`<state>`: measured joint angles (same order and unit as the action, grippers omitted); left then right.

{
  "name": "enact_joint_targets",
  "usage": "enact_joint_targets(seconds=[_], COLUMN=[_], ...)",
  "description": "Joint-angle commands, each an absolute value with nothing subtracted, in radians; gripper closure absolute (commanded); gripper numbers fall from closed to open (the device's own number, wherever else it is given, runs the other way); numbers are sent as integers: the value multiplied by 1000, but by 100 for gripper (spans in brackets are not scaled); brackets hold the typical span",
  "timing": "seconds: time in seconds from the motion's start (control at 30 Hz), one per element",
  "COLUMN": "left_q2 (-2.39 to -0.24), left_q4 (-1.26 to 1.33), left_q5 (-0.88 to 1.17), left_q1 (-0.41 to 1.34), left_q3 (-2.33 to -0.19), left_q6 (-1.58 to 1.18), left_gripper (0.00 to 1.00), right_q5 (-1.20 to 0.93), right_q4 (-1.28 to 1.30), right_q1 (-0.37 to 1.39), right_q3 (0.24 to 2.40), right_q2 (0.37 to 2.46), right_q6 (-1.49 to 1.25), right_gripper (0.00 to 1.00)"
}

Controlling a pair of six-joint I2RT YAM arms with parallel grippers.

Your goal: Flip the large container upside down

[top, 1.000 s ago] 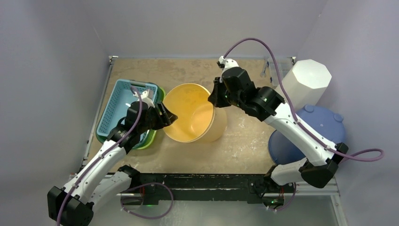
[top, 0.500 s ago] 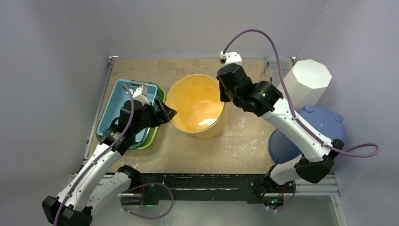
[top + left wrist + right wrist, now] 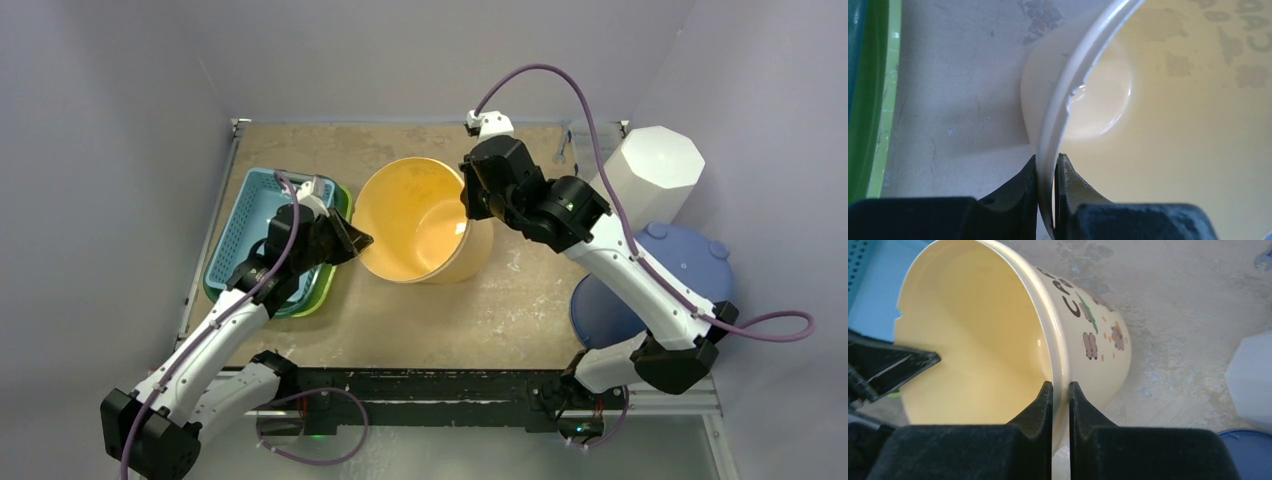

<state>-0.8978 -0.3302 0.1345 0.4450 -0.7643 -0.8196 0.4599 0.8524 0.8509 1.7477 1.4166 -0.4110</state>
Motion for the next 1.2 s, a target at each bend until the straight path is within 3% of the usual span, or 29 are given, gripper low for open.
enact_joint_targets(seconds=[0.0, 0.23, 0.63, 0.97, 1.17], left_q2=[-900, -892, -851, -830, -836], left_q4=[-247, -118, -44, -71, -55], left_q5=[183, 204, 202, 162, 140], left_q1=[444, 444, 443, 444, 443], left_q3=[-740, -637, -540, -516, -505], left_q6=[-821, -856, -858, -872, -889], left_gripper=[96, 100, 100, 100, 100], right_q5=[297, 137, 141, 87, 180], right_q4=[728, 622, 568, 641, 774], right_q1=[843, 844, 833, 821, 824], right_q3=[1708, 1591, 1571, 1612, 1679], right_q2=[1329, 1312, 1310, 1355, 1377], right_q6=[-441, -524, -534, -518, -469], right_gripper=[100, 93, 60, 59, 55])
